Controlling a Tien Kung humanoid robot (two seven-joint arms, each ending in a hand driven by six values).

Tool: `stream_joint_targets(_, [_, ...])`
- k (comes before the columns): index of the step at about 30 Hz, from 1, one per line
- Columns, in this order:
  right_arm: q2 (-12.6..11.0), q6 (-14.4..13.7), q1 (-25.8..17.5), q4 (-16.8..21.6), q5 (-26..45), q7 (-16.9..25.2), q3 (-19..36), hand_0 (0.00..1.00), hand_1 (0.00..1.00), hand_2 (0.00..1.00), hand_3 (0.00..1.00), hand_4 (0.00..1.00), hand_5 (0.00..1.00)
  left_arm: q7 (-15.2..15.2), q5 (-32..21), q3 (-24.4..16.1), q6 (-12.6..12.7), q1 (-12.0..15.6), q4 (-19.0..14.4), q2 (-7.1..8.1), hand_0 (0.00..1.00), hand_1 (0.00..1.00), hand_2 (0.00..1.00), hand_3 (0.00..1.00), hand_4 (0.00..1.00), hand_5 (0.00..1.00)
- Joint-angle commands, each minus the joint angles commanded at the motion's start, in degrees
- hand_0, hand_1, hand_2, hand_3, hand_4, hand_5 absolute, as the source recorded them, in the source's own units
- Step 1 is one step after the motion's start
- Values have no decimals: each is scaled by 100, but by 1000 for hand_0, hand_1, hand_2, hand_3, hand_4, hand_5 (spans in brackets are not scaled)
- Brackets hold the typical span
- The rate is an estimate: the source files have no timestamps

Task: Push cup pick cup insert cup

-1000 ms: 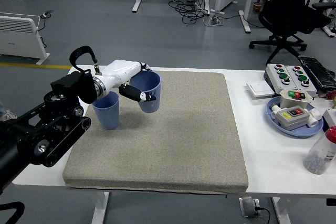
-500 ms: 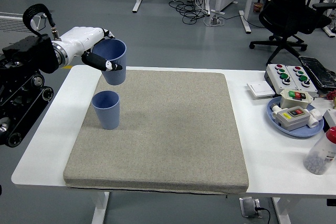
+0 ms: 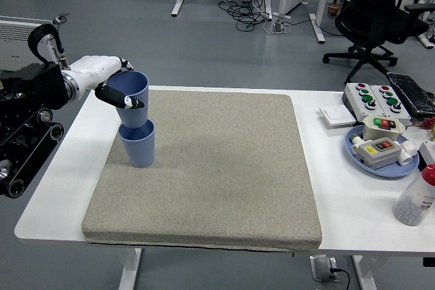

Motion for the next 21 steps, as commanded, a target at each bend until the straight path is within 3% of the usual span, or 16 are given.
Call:
stream_joint_targets(17, [2, 3, 7, -1, -10, 0, 4, 710, 602, 688, 618, 198, 535, -98, -3, 51, 151, 106, 257, -64, 435, 534, 498, 572, 579, 277])
stream_joint_targets(18, [2, 3, 7, -1, -11, 1, 4, 710, 602, 688, 618, 198, 535, -103, 0, 52, 157, 107, 259, -67, 453, 640, 634, 721, 779, 461])
stream_joint_targets(21, [1, 5, 9, -1, -13, 0, 2, 710, 602, 688, 618, 198, 535, -123, 11, 55, 171, 112, 298, -82, 453, 640, 634, 721, 779, 461])
